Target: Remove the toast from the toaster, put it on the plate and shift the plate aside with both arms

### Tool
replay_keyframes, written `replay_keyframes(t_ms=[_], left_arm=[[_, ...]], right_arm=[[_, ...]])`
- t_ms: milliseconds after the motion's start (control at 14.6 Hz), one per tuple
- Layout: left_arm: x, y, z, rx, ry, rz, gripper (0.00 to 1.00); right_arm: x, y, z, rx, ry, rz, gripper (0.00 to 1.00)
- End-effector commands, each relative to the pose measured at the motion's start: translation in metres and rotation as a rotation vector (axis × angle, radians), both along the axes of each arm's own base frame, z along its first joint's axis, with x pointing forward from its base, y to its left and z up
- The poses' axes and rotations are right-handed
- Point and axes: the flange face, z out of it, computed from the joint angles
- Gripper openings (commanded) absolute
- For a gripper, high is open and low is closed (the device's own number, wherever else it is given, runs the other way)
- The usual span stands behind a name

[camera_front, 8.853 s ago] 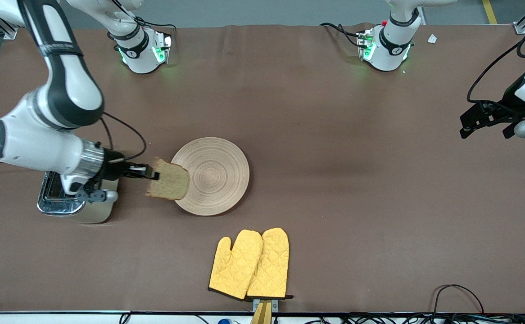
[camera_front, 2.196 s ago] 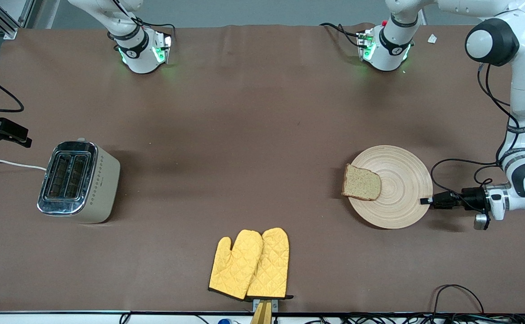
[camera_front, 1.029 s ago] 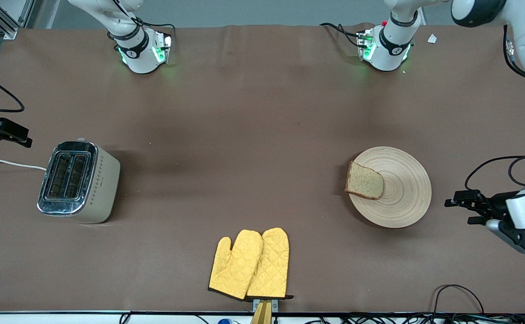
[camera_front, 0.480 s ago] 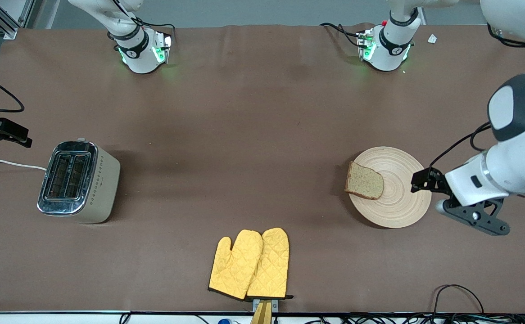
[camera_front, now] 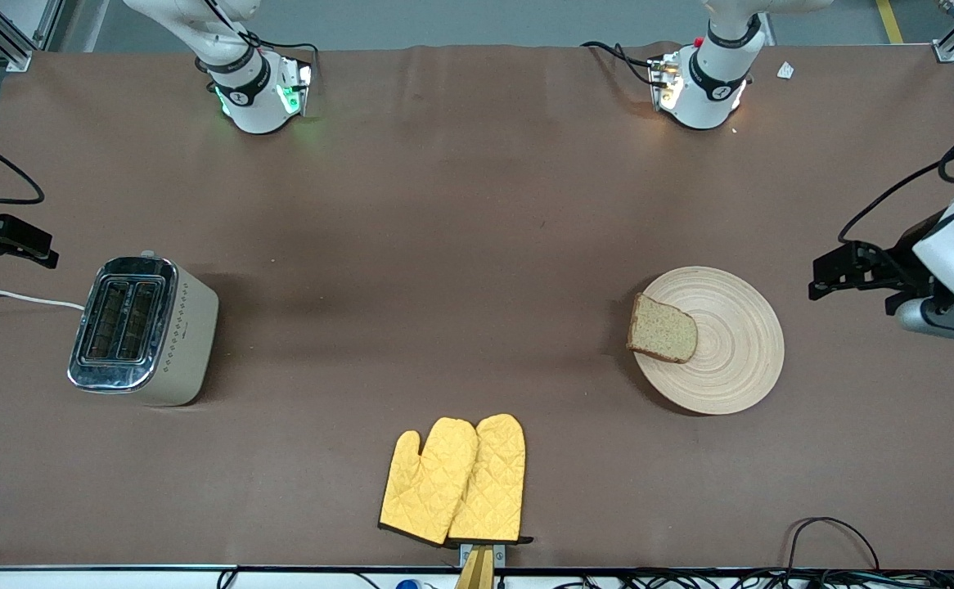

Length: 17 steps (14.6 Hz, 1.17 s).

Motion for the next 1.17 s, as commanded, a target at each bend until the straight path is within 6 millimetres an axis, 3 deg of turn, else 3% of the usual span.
replay_keyframes(t_ms=[0, 137, 343, 412, 618, 892, 1098], left_arm=[[-0.027, -0.004, 0.013, 0.071, -0.020, 0.075, 1.00], [-0.043, -0.010, 0.014, 0.091, -0.053, 0.086, 1.00], [-0.084, -0.012, -0.006, 0.090, -0.138, 0.078, 1.00], [-0.089, -0.011, -0.007, 0.090, -0.136, 0.079, 1.00], [-0.097, -0.008, -0.001, 0.093, -0.130, 0.087, 1.00], [-0.086, -0.004, 0.001, 0.093, -0.138, 0.068, 1.00], [-0.090, -0.007, 0.000, 0.094, -0.101, 0.077, 1.00]], right_arm=[[-0.004, -0.002, 0.001, 0.016, -0.006, 0.000, 1.00], [-0.003, -0.002, 0.001, 0.016, -0.006, 0.000, 1.00], [-0.003, -0.002, 0.000, 0.016, -0.005, 0.000, 1.00], [-0.003, -0.002, 0.001, 0.016, -0.006, 0.000, 1.00], [-0.003, -0.002, 0.000, 0.018, -0.005, 0.000, 1.00], [-0.004, -0.002, 0.001, 0.016, -0.006, 0.000, 1.00], [-0.003, -0.002, 0.001, 0.018, -0.006, 0.000, 1.00]])
